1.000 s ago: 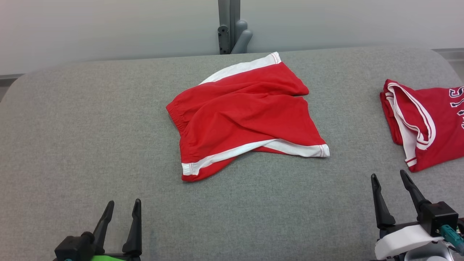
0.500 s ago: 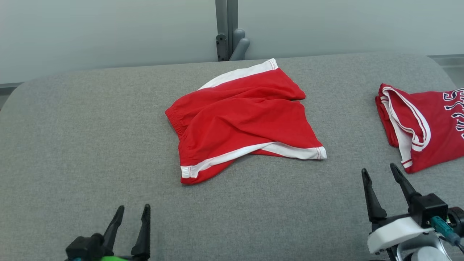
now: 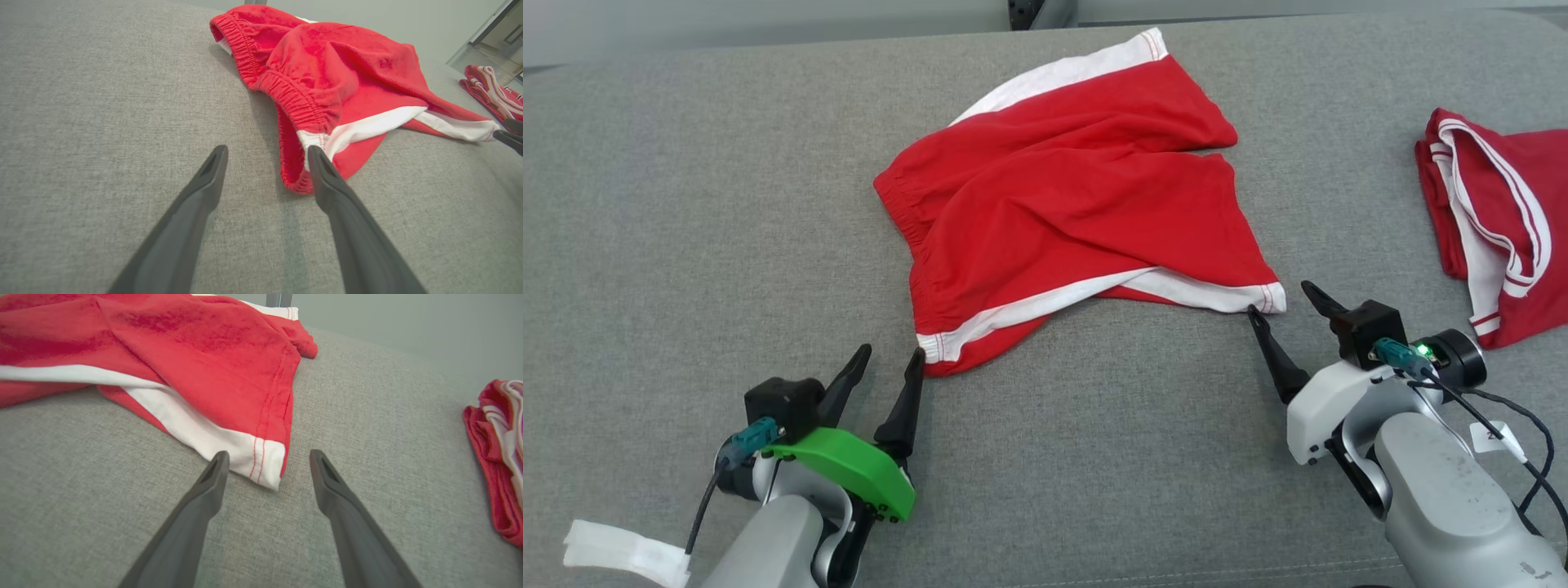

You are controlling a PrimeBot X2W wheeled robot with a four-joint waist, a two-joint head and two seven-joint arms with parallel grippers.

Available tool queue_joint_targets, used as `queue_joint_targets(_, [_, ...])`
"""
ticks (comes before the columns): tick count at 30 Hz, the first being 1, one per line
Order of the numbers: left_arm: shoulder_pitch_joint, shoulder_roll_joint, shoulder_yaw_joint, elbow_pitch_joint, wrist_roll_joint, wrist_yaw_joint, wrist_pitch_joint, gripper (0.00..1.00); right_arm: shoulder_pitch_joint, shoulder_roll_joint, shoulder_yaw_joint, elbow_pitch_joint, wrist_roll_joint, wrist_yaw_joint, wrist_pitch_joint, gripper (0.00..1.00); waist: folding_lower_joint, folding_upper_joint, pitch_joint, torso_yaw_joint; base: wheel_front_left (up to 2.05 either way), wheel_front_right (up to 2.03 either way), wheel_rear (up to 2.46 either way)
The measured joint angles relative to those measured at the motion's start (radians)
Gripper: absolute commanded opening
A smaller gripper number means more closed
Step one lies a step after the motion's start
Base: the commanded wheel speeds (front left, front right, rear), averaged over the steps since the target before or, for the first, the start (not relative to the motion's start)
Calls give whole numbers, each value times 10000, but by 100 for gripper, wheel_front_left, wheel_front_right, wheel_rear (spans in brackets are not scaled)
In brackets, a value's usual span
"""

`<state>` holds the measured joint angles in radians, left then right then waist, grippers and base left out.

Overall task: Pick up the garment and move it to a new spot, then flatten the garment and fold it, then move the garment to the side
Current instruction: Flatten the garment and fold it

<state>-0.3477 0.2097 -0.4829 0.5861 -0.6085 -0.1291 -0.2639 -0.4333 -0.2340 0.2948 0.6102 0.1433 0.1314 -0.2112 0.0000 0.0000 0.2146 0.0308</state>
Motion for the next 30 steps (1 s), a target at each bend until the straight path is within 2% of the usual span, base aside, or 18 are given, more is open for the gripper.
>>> queue_joint_targets(4, [-501, -31, -374, 186, -581, 0, 0, 100, -625, 27, 568, 968, 318, 0, -19, 100, 0, 0, 348, 73, 0, 0, 0])
queue_joint_targets(10, [-894, 123, -1323, 410, -1388, 0, 0, 100, -1172, 86, 1147, 1728, 752, 0, -297, 100, 0, 0, 582, 183, 0, 0, 0])
queue_joint_targets(24, [-1314, 466, -2429, 17, -2163, 0, 0, 100, -1662, 96, 1873, 1944, 1200, -2, -516, 100, 0, 0, 704, 71, 0, 0, 0])
queue_joint_targets(25, [-1348, 497, -2497, -4, -2178, 0, 0, 78, -1662, 102, 1916, 1877, 1210, -2, -516, 100, 0, 0, 709, 63, 0, 0, 0])
queue_joint_targets(26, [-1382, 527, -2575, -36, -2182, 0, 0, 49, -1662, 102, 1944, 1825, 1220, -2, -514, 100, 0, 0, 714, 55, 0, 0, 0])
queue_joint_targets(27, [-1409, 541, -2615, -58, -2209, 0, 0, 42, -1662, 98, 1973, 1787, 1252, -2, -516, 98, 0, 0, 717, 50, 0, 0, 0])
queue_joint_targets(28, [-1436, 552, -2661, -92, -2253, 0, 0, 31, -1661, 92, 2006, 1770, 1287, -2, -514, 56, 0, 0, 714, 44, 0, 0, 0])
queue_joint_targets(29, [-1467, 575, -2706, -138, -2266, 0, 0, 0, -1659, 94, 2038, 1739, 1312, -2, -516, 37, 0, 0, 713, 33, 0, 0, 0])
queue_joint_targets(30, [-1509, 594, -2754, -196, -2276, 0, 0, 0, -1658, 107, 2077, 1726, 1407, -2, -516, 1, 0, 0, 712, 22, 0, 0, 0])
